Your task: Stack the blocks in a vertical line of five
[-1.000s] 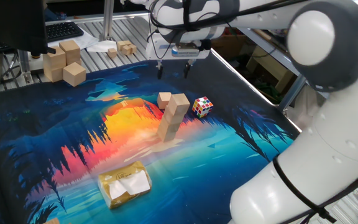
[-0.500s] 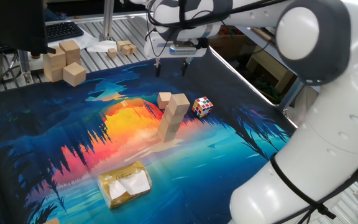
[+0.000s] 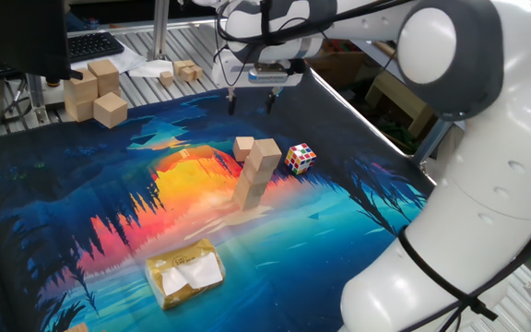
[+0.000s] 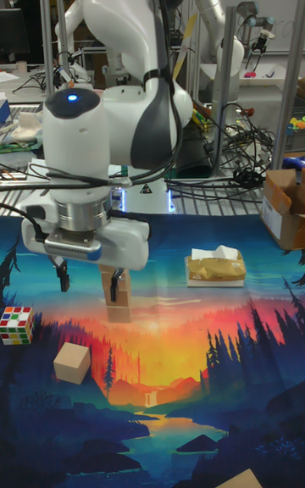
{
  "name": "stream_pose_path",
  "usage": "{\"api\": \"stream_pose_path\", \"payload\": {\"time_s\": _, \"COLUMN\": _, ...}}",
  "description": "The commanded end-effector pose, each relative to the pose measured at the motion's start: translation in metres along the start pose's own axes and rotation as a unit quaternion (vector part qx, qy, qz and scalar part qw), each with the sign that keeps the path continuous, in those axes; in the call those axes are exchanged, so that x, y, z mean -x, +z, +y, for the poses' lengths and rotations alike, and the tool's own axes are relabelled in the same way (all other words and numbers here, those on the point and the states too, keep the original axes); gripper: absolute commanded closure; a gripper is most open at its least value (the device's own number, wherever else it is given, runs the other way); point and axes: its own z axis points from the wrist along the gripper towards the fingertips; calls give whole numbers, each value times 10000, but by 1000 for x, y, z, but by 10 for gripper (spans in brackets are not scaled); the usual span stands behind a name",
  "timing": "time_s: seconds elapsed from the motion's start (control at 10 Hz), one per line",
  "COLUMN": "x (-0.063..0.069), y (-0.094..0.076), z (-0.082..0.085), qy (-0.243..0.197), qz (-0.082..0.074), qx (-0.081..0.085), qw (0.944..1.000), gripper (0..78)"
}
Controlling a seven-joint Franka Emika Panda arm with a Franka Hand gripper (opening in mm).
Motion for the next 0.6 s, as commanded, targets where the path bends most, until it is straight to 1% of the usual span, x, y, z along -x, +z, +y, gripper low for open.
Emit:
{"api": "stream_pose_path", "payload": {"time_s": 0.1, "x": 8, "y": 11, "z": -3, "qy": -23, "qz": -39, "qx": 33, "qw": 10000, "gripper": 1}}
{"api": "stream_pose_path", "payload": {"time_s": 0.3, "x": 12, "y": 19, "z": -7, "qy": -54, "qz": -26, "qx": 106, "qw": 9999, "gripper": 1}}
{"api": "stream_pose_path", "payload": {"time_s": 0.6, "x": 18, "y": 30, "z": -14, "qy": -27, "qz": -12, "qx": 141, "qw": 9999, "gripper": 1}}
